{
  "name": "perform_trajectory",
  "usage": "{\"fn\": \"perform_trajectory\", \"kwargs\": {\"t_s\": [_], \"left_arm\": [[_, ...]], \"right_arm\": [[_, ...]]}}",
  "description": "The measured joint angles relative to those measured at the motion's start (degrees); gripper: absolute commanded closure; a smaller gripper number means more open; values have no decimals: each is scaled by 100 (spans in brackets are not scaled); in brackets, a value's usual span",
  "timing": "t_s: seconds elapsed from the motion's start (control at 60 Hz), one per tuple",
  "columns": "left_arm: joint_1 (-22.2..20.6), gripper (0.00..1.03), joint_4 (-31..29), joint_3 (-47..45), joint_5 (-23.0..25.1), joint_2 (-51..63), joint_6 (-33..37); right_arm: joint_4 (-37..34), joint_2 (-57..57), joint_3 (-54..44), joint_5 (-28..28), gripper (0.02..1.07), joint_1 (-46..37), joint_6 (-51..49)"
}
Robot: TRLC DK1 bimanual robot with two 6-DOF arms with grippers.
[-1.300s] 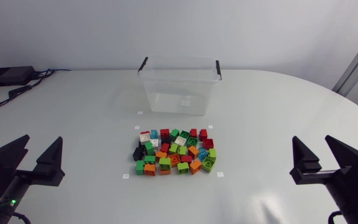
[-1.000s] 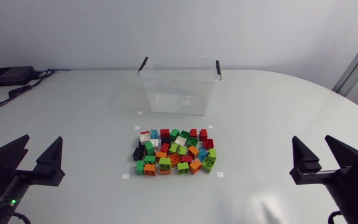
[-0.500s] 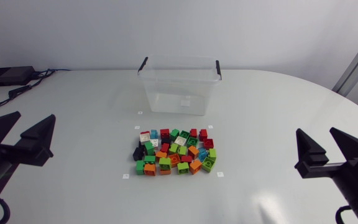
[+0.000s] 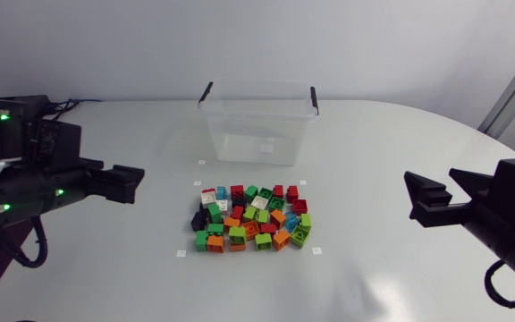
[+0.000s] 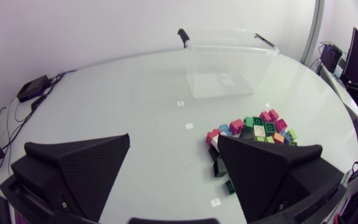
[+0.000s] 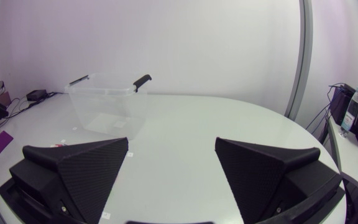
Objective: Place the duplo bricks in the container
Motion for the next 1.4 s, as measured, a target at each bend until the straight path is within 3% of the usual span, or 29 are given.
{"fn": "perform_trajectory", "kwargs": {"t_s": [0.3, 0.4, 0.667, 0.867, 1.0, 1.167, 1.4], "left_arm": [[-597, 6, -1700, 1200, 31, 2028, 330], [-605, 7, -2114, 1679, 264, 2616, 323], [-708, 8, -2243, 2413, 330, 3974, 227], [-861, 18, -2369, 2889, 323, 4616, 39], [-1001, 19, -2393, 3053, 297, 4966, -61], [-1134, 45, -2430, 3106, 238, 5243, -208], [-1121, 61, -2321, 3119, 197, 5351, -387]], "right_arm": [[-1117, 1130, 774, 184, 6, 260, -111], [-1464, 1274, 1019, -68, 6, 260, -179], [-1727, 1711, 1185, -426, 7, 267, -308], [-1805, 2122, 1266, -420, 7, 313, -306], [-1810, 2194, 1268, -365, 7, 378, -306], [-1812, 2234, 1272, -262, 7, 452, -306], [-1818, 2330, 1283, -168, 7, 662, -306]]}}
